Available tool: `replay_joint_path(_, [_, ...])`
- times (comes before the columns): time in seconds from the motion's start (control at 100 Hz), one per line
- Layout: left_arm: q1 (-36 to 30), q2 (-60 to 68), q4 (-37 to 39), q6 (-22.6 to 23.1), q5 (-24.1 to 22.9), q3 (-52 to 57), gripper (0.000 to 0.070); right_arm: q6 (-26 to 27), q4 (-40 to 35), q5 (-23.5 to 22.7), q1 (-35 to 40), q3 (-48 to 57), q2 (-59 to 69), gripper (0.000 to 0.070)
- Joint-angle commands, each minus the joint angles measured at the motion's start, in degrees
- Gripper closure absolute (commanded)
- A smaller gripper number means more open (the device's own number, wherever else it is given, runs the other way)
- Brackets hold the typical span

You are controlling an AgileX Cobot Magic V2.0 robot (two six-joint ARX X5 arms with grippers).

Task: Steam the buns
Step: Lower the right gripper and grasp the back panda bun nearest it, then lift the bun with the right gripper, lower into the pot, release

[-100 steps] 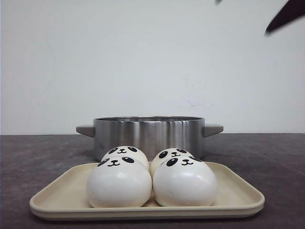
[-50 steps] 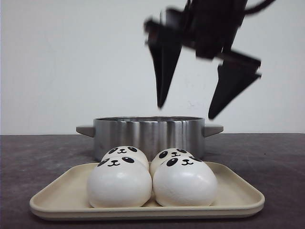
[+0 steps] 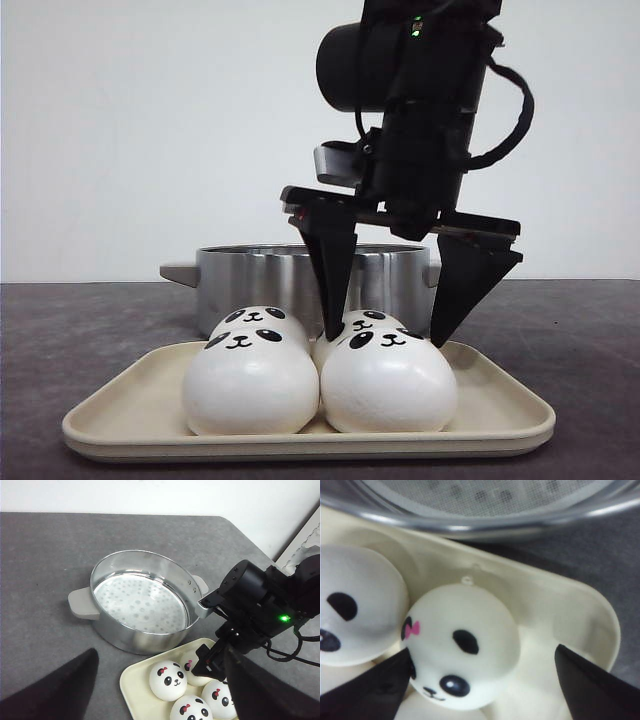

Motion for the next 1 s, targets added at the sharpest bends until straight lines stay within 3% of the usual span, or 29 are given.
replay_joint_path(0.0, [-0.26,0.24,0.57,-0.11,0.09,1.03,0.0220,0.20,0.74,0.55,0.39,0.90,2.32,0.0160])
replay_joint_path(0.09, [-0.28,0.24,0.57,-0.09,0.09,1.03,0.0220,0.42,1.03,0.46,0.28,0.90,3.37,0.0239])
replay_joint_path(0.23, [-0.28,0.24,0.59,-0.09,-0.15,1.03,0.0224,0.39,0.66,-0.81,0.22,0.85,4.57,0.0504])
replay_joint_path(0.3, [-0.28,0.24,0.57,-0.07,-0.50,1.03,0.0224,0.04,1.16,-0.70,0.24,0.81,4.57,0.0700])
replay_joint_path(0.51, [-0.28,0.26,0.59,-0.07,-0.55,1.03,0.0224,-0.07,1.73,-1.55,0.44,1.40,2.43,0.0693])
replay_joint_path(0.63, [-0.28,0.24,0.61,-0.09,-0.52,1.03,0.0224,-1.11,1.16,-5.29,1.97,2.05,-3.74,0.0694])
replay_joint_path(0.79, [-0.28,0.24,0.66,-0.09,-0.52,1.03,0.0224,-1.07,0.20,-6.80,4.33,4.81,-13.73,0.0694])
replay_joint_path(0.89, [-0.31,0.24,0.66,-0.11,-0.52,1.03,0.0224,-1.27,0.50,-5.81,4.66,8.90,-18.21,0.0694])
replay_joint_path(0.99, [-0.83,0.24,0.68,-0.11,-0.55,1.03,0.0224,-3.65,2.32,0.70,4.09,14.88,-19.23,0.0694])
